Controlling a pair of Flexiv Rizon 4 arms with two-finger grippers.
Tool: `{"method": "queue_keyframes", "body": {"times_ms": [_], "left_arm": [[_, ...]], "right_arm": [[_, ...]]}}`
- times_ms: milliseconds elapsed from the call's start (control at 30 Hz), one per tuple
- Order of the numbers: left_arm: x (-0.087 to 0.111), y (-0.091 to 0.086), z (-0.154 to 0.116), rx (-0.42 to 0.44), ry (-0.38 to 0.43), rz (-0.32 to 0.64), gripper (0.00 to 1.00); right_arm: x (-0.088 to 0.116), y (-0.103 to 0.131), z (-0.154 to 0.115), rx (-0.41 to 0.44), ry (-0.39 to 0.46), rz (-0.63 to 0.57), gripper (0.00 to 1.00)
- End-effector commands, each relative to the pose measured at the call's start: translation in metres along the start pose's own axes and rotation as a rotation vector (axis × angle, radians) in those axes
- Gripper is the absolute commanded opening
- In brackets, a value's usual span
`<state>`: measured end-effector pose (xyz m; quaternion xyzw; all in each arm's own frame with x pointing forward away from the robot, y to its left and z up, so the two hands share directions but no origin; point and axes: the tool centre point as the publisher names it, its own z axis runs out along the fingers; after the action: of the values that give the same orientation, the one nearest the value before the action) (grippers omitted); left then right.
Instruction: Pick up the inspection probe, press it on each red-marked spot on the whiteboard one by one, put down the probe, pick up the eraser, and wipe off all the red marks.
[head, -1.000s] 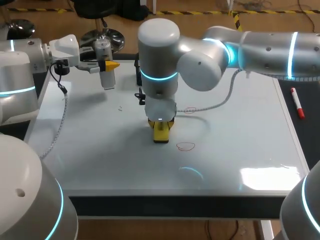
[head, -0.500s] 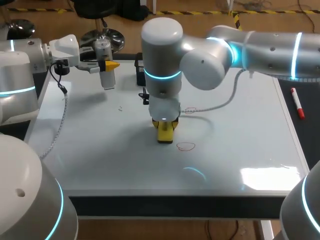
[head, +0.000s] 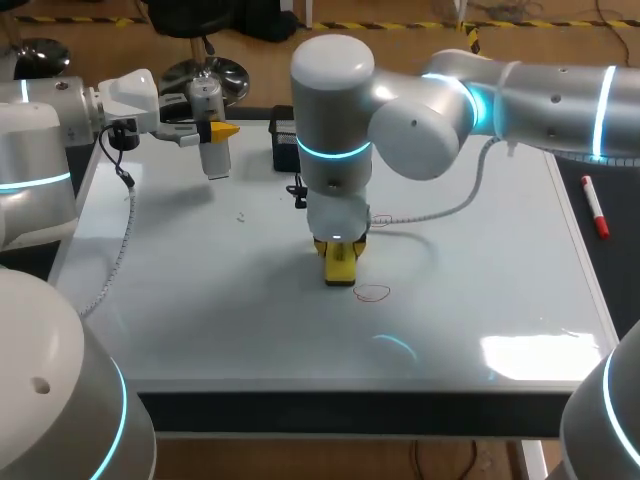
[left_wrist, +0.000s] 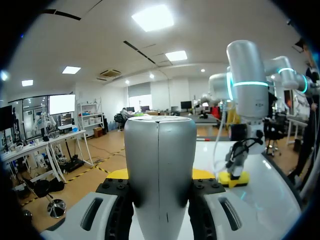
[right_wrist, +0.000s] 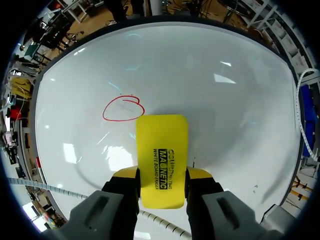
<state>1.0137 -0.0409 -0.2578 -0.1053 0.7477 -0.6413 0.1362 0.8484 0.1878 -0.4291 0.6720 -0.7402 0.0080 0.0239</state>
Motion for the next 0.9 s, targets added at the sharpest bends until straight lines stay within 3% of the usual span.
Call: {"method": "queue_keyframes", "body": {"times_ms": [33,267,600,900], "left_arm": [[0.0,-0.001,0.0,0.001,0.0,0.0,0.0],[0.0,-0.001,0.0,0.001,0.0,0.0,0.0],[0.0,-0.001,0.0,0.001,0.0,0.0,0.0],[0.0,-0.001,0.0,0.001,0.0,0.0,0.0]], "right_arm": [[0.008,-0.007,-0.036,0.015,-0.024,-0.002,0.0],[0.015,-0.026,-0.07,0.011,-0.049,-0.014,0.0],[0.033,-0.047,-0.066,0.017,-0.014,0.0,0.0],[0.072,-0.075,-0.067,0.041,0.001,0.025,0.0]]}}
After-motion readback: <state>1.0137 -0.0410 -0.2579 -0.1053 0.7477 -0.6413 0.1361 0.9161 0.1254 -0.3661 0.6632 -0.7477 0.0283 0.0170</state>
